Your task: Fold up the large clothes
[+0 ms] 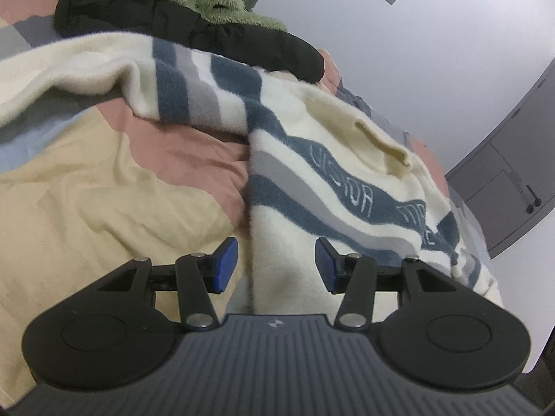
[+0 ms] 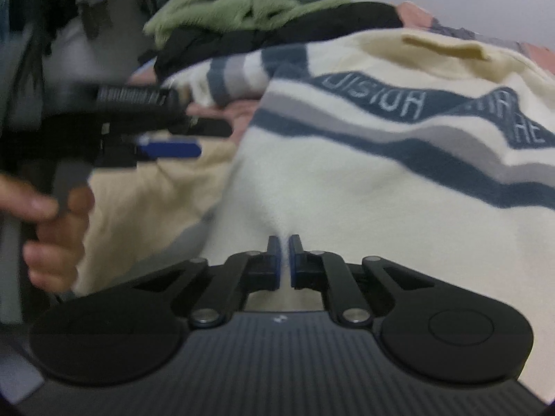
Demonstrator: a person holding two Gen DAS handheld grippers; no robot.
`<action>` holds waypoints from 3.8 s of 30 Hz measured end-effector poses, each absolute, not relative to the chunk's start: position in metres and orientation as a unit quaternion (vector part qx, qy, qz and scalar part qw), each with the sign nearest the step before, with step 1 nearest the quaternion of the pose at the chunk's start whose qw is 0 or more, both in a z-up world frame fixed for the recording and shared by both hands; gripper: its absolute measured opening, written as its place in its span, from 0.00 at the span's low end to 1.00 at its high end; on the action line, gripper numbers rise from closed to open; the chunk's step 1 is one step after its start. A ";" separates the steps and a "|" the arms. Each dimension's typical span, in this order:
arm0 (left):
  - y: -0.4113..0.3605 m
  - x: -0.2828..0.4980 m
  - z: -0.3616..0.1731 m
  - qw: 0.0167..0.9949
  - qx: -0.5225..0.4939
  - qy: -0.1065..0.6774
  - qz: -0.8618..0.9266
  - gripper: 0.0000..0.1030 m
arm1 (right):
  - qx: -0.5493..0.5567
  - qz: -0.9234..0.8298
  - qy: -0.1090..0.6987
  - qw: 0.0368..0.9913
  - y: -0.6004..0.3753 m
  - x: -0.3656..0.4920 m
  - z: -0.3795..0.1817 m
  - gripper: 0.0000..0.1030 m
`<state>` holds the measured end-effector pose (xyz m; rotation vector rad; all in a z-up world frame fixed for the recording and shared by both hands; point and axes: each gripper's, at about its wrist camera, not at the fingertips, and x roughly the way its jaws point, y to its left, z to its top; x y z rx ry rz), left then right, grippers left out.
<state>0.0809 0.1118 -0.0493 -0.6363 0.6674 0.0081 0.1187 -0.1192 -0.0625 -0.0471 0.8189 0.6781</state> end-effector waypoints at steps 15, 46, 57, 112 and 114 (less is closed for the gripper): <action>0.080 0.083 -0.082 0.821 -0.414 0.373 -0.127 0.55 | 0.104 0.174 0.396 0.896 -0.226 0.171 -0.063 0.06; 0.118 -0.002 0.014 0.837 -0.390 0.371 -0.099 0.10 | 0.126 0.330 0.367 0.860 -0.190 0.103 -0.037 0.08; 0.119 0.019 -0.033 0.826 -0.267 0.495 0.023 0.06 | 0.011 0.360 0.446 0.819 -0.106 0.094 -0.086 0.07; 0.021 0.077 -0.073 0.868 -0.232 0.435 -0.064 0.54 | 0.411 0.052 0.479 0.774 -0.311 0.100 -0.108 0.28; 0.023 0.074 -0.072 0.868 -0.234 0.433 -0.068 0.54 | 0.395 0.053 0.472 0.786 -0.313 0.096 -0.095 0.25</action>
